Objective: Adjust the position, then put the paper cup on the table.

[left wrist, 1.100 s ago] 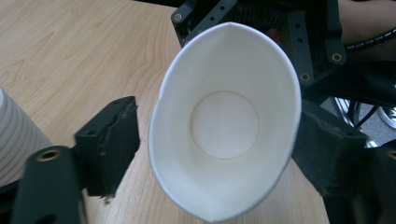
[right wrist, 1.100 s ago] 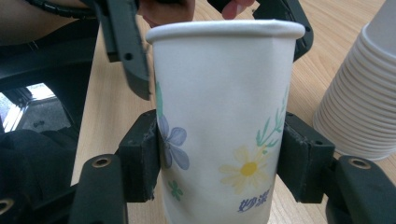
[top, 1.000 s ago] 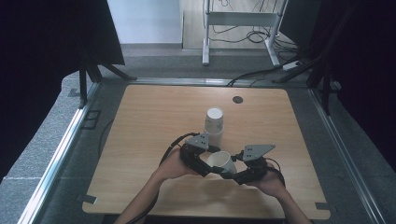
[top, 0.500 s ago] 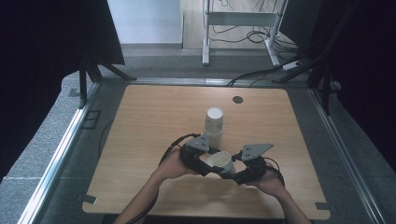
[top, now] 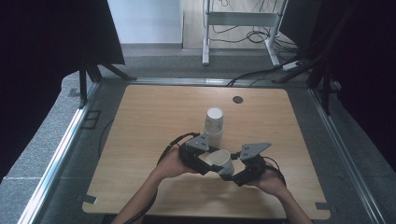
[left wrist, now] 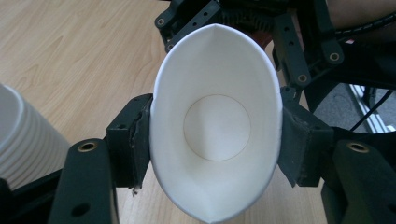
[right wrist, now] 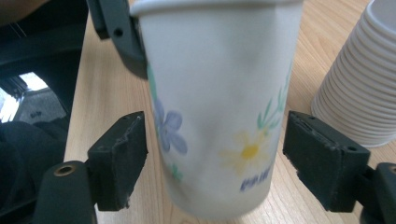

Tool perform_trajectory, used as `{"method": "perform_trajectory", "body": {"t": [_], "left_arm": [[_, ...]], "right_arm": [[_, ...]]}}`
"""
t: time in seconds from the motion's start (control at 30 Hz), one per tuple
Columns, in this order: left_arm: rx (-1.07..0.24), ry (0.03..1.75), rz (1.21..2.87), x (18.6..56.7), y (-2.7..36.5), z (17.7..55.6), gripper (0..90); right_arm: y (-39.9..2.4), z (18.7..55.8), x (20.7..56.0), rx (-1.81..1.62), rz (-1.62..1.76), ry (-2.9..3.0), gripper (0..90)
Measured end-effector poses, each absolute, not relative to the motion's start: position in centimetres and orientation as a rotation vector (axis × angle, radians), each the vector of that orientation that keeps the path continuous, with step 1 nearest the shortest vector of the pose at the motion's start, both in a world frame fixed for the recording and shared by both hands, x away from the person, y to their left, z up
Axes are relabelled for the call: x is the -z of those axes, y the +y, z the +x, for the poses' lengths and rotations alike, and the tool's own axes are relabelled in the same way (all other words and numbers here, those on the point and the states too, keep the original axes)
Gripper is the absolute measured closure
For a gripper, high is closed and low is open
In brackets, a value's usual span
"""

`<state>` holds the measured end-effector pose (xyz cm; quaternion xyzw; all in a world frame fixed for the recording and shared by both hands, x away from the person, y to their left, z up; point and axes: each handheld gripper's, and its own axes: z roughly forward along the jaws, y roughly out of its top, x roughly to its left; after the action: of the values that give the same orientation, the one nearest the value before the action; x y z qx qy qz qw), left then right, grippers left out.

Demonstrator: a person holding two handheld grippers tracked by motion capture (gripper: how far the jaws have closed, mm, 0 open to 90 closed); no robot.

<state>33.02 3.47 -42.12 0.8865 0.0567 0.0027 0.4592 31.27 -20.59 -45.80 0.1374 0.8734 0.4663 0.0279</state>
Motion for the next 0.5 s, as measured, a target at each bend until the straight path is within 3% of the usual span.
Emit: {"method": "perform_trajectory", "body": {"t": [0.5], "left_arm": [[-0.059,0.200,2.217,41.63,4.39,33.10,34.8]], "right_arm": [[-21.59,31.21,45.91,-1.392,0.460,2.698,19.8]]}}
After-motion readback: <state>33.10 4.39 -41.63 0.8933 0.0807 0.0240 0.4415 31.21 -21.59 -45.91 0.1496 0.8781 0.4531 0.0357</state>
